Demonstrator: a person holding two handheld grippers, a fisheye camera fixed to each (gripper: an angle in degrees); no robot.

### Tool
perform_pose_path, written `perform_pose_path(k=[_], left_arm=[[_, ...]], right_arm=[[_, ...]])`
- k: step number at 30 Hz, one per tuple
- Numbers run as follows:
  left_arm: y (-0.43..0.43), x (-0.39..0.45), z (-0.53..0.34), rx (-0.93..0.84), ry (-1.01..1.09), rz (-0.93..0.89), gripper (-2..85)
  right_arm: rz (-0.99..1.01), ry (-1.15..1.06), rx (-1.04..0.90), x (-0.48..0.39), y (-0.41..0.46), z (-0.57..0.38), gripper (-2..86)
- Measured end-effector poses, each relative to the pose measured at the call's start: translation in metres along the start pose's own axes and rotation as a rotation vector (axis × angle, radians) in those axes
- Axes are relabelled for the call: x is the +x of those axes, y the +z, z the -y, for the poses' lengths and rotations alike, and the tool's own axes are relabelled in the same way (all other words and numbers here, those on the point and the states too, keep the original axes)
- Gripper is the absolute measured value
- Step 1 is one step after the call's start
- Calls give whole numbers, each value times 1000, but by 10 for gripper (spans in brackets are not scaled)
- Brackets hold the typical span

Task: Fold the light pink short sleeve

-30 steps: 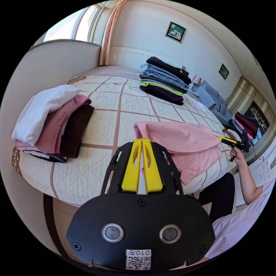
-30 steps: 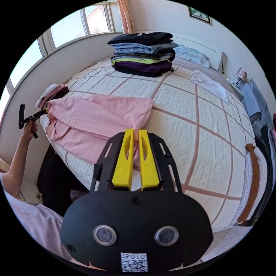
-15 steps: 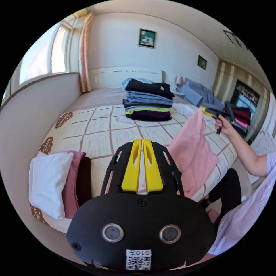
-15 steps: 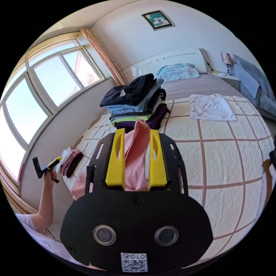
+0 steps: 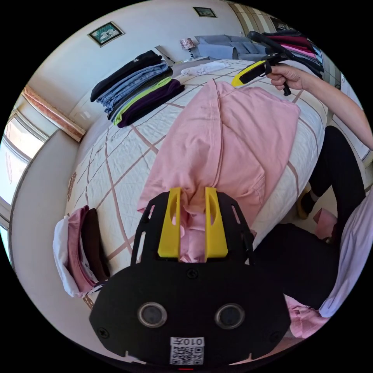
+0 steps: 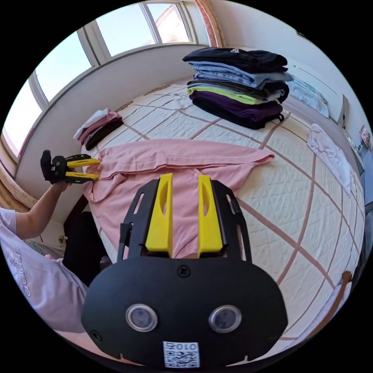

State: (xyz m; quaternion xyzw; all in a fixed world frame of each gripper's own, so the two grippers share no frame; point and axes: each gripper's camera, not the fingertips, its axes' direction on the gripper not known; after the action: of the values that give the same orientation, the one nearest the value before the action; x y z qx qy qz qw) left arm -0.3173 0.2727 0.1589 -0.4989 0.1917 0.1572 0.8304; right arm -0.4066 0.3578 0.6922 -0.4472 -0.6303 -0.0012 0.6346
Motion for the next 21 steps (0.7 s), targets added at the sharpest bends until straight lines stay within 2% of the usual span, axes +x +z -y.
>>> perform_pose_path(k=[3,4,6,8,9,11,12,15,16,19,21], left_arm=[[-6,-20,15,-33,-2,-53,46],[-11,-39,22,-50,-16,-138,40],[-26,-82,31,36,-113,-238,36],[-39,-164,32,188,-365,-384,37],[-40,-184,29,215,-441,-375,38],[-43,-236,10,234,-688,-200,50],[-44,-240,9,216,-703,-178,55],[-57,-204,25,199,-527,-107,77],[-55,-172,34,144,-410,-71,86],[-40,-72,45,88,-93,-131,99],[-27,-16,48,60,27,-189,103]], right_arm=[[-21,-46,-94,1,15,3,94],[-20,-51,-105,2,16,3,93],[-26,-45,-95,8,18,3,95],[-14,-36,-69,12,19,6,102],[-9,-42,-48,12,20,8,111],[-9,-67,-39,9,24,13,118],[-34,-88,-53,6,28,16,120],[-142,-160,-77,1,37,21,120],[-146,-173,-78,1,39,22,119],[-114,-237,-118,2,54,29,105],[-111,-270,-184,0,75,32,82]])
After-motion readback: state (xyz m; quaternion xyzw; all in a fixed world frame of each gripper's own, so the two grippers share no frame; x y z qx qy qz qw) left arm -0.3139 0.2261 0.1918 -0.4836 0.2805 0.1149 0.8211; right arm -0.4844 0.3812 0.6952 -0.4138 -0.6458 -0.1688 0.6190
